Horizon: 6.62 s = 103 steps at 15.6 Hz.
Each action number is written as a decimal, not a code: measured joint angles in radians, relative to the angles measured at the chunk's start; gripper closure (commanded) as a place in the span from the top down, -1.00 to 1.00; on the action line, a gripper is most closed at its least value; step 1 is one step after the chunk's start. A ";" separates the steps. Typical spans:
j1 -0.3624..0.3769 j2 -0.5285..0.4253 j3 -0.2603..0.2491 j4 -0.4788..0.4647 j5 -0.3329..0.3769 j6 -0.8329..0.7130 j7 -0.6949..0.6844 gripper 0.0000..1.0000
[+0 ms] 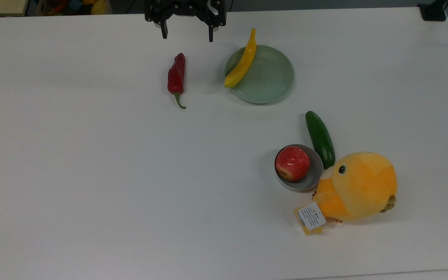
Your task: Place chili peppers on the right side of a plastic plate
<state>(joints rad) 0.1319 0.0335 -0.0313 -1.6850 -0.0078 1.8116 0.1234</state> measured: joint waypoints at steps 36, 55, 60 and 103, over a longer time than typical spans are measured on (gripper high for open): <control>-0.095 -0.099 -0.003 -0.518 -0.034 0.318 -0.074 1.00; -0.134 0.046 0.002 -0.519 -0.094 0.354 -0.123 1.00; -0.110 0.088 0.004 -0.519 -0.094 0.378 -0.123 0.72; -0.062 0.054 0.156 -0.506 -0.073 0.334 0.014 0.62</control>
<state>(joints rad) 0.0700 0.0875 0.1250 -2.1909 -0.0813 2.1457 0.1373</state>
